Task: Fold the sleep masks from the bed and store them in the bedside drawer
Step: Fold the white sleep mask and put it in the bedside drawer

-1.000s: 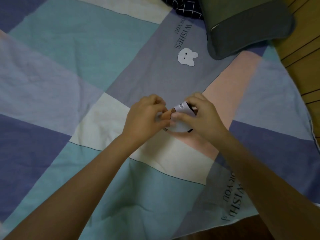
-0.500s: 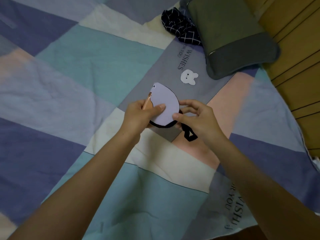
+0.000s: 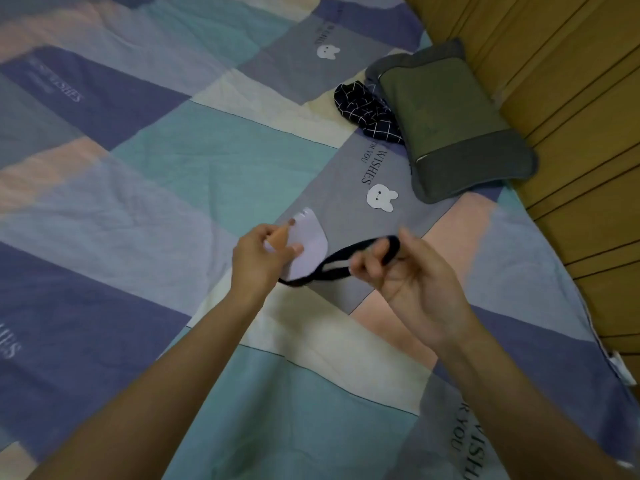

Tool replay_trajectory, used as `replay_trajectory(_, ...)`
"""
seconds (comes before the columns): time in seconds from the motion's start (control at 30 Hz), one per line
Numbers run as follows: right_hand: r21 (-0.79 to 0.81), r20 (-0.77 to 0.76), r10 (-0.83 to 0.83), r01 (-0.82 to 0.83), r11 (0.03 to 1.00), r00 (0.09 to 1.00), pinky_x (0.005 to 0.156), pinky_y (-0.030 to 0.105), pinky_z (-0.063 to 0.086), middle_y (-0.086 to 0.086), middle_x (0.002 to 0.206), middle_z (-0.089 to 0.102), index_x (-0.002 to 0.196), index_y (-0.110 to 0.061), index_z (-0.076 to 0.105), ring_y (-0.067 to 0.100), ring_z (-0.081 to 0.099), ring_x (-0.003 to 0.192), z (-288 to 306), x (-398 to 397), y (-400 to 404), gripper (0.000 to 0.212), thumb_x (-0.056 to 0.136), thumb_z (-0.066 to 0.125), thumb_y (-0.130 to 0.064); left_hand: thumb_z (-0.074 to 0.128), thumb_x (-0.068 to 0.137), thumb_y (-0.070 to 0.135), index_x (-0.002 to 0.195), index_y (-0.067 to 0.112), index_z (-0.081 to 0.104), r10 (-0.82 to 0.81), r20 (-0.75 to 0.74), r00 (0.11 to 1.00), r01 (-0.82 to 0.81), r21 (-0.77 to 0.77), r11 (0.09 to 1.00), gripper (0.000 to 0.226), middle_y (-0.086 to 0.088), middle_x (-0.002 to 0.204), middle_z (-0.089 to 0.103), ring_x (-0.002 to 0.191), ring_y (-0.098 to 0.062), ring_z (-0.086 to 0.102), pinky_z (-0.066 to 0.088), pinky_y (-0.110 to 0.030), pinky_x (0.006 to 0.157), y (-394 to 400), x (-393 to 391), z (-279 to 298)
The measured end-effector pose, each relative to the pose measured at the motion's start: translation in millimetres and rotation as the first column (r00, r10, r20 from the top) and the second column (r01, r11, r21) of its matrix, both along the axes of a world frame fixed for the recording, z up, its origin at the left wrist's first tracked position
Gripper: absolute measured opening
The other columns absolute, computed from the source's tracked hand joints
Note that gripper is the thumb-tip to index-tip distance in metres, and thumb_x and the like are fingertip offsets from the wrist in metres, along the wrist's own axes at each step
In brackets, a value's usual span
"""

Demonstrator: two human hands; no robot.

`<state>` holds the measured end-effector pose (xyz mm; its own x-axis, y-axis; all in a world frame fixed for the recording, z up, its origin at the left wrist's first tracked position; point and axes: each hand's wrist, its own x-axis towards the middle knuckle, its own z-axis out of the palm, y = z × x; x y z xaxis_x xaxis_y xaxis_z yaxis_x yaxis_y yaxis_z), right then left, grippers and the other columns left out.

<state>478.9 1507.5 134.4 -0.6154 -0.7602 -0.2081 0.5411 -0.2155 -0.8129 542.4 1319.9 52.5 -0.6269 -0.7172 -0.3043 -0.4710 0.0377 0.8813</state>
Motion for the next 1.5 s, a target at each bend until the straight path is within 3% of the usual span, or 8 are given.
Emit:
replay_trajectory(0.17, 0.462, -0.419, -0.059, 0.268, 0.845, 0.906, 0.104, 0.029, 0.039, -0.002, 0.132, 0.057, 0.129, -0.017, 0.055, 0.013, 0.05, 0.126, -21.4, -32.0, -16.6, 0.042, 0.095, 0.035, -0.005, 0.077, 0.073, 0.014, 0.079, 0.021, 0.065, -0.29, -0.105, 0.951, 0.3, 0.097, 0.949, 0.015, 0.005, 0.072, 0.061, 0.065, -0.011, 0.054, 0.044, -0.018, 0.056, 13.8, 10.8, -1.2)
replay_trajectory(0.3, 0.865, -0.499, 0.696, 0.351, 0.36, 0.517, 0.101, 0.039, 0.035, -0.01, 0.095, 0.068, 0.094, -0.025, 0.068, 0.013, 0.059, 0.098, -58.3, -31.1, 4.5, 0.042, 0.097, 0.034, -0.048, 0.076, 0.075, 0.016, 0.086, 0.017, 0.062, 0.157, -0.21, 0.965, -0.068, 0.376, 0.924, 0.018, -0.005, 0.094, 0.065, 0.081, -0.019, 0.06, 0.05, -0.031, 0.071, -1.1, 6.8, -1.4)
replay_trajectory(0.4, 0.771, -0.395, 0.5, -0.017, 0.636, 0.771, 0.1, 0.041, 0.042, 0.0, 0.071, 0.072, 0.061, -0.018, 0.069, 0.019, 0.067, 0.083, -46.2, -6.5, 10.8, 0.061, 0.095, 0.033, -0.054, 0.073, 0.079, 0.016, 0.097, 0.011, 0.06, 0.363, -0.141, 0.921, -0.299, 0.339, 0.892, 0.023, -0.007, 0.098, 0.064, 0.085, -0.022, 0.06, 0.052, -0.033, 0.072, -14.2, 6.0, -8.1)
replay_trajectory(0.5, 0.211, -0.175, 0.168, -0.13, 0.969, 0.97, 0.097, 0.03, 0.045, 0.009, 0.083, 0.075, 0.071, -0.013, 0.074, 0.024, 0.067, 0.098, -24.6, 17.3, -1.2, 0.052, 0.09, 0.029, -0.028, 0.073, 0.077, 0.019, 0.091, 0.013, 0.059, 0.241, -0.056, 0.969, -0.238, 0.054, 0.97, 0.021, -0.003, 0.088, 0.062, 0.079, -0.021, 0.058, 0.045, -0.03, 0.064, -11.0, 14.1, -19.1)
replay_trajectory(0.6, -0.014, -0.049, -0.16, 0.16, 0.987, 0.986, 0.099, 0.029, 0.047, 0.004, 0.121, 0.067, 0.109, -0.014, 0.069, 0.025, 0.063, 0.112, -23.2, 23.3, -14.7, 0.044, 0.088, 0.032, -0.005, 0.074, 0.076, 0.02, 0.085, 0.02, 0.059, 0.027, -0.105, 0.994, -0.028, -0.004, 1.0, 0.017, 0.006, 0.075, 0.06, 0.067, -0.013, 0.053, 0.043, -0.027, 0.062, 7.2, 24.9, -24.2)
replay_trajectory(0.73, 0.323, -0.241, -0.504, 0.558, 0.764, 0.829, 0.088, 0.027, 0.055, -0.007, 0.121, 0.064, 0.129, -0.012, 0.057, 0.022, 0.07, 0.093, -47.2, 8.9, -22.0, 0.04, 0.092, 0.053, 0.001, 0.073, 0.079, 0.017, 0.088, 0.021, 0.061, 0.008, -0.233, 0.972, 0.022, 0.125, 0.992, 0.015, 0.01, 0.095, 0.067, 0.082, -0.009, 0.06, 0.048, -0.026, 0.071, 18.2, 28.6, -17.3)
replay_trajectory(1.2, 0.535, -0.503, 0.14, 0.18, 0.825, 0.853, 0.083, 0.022, 0.055, -0.021, 0.112, 0.057, 0.14, -0.031, 0.036, -0.001, 0.062, 0.098, -45.6, 27.9, -23.7, 0.106, 0.052, 0.092, -0.019, 0.082, 0.065, 0.015, 0.071, 0.022, 0.068, -0.458, -0.218, 0.862, 0.506, 0.305, 0.807, 0.017, -0.003, 0.072, 0.064, 0.068, -0.015, 0.061, 0.048, -0.031, 0.066, -3.9, 33.2, 17.2)
replay_trajectory(1.5, 0.495, -0.646, 0.285, 0.105, 0.862, 0.708, 0.058, 0.022, 0.044, -0.003, 0.067, 0.062, 0.079, -0.018, 0.062, 0.007, 0.055, 0.061, -41.0, 21.3, -25.0, 0.027, 0.062, 0.076, -0.033, 0.08, 0.066, 0.002, 0.074, 0.014, 0.073, -0.677, -0.19, 0.711, 0.698, 0.303, 0.649, 0.016, 0.001, 0.07, 0.063, 0.068, -0.009, 0.058, 0.046, -0.027, 0.07, -3.9, 36.3, 27.4)
